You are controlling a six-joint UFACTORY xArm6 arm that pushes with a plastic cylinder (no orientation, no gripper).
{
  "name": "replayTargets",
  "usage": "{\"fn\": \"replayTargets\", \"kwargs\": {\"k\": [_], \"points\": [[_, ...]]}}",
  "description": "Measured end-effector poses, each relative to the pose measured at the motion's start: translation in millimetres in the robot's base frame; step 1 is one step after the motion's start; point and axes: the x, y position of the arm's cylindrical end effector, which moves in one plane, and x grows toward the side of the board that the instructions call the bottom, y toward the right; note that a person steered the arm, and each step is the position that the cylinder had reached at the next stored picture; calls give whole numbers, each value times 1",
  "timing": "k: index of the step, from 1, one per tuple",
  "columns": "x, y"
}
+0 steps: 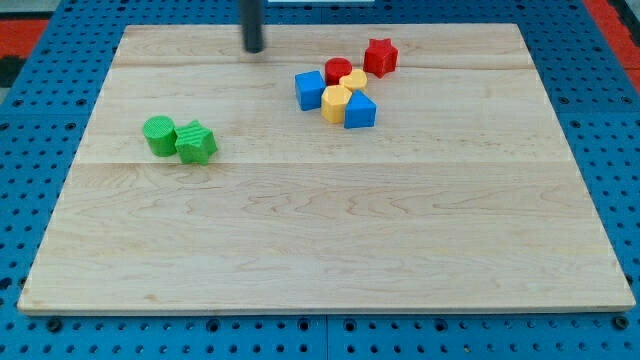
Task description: Move the green blocks to the center of the board
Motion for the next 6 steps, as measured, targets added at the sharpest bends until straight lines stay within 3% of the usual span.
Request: {"fn": "replayTargets", "kwargs": {"k": [2,4,6], "points": [[104,-131],[178,9],[185,94]]}}
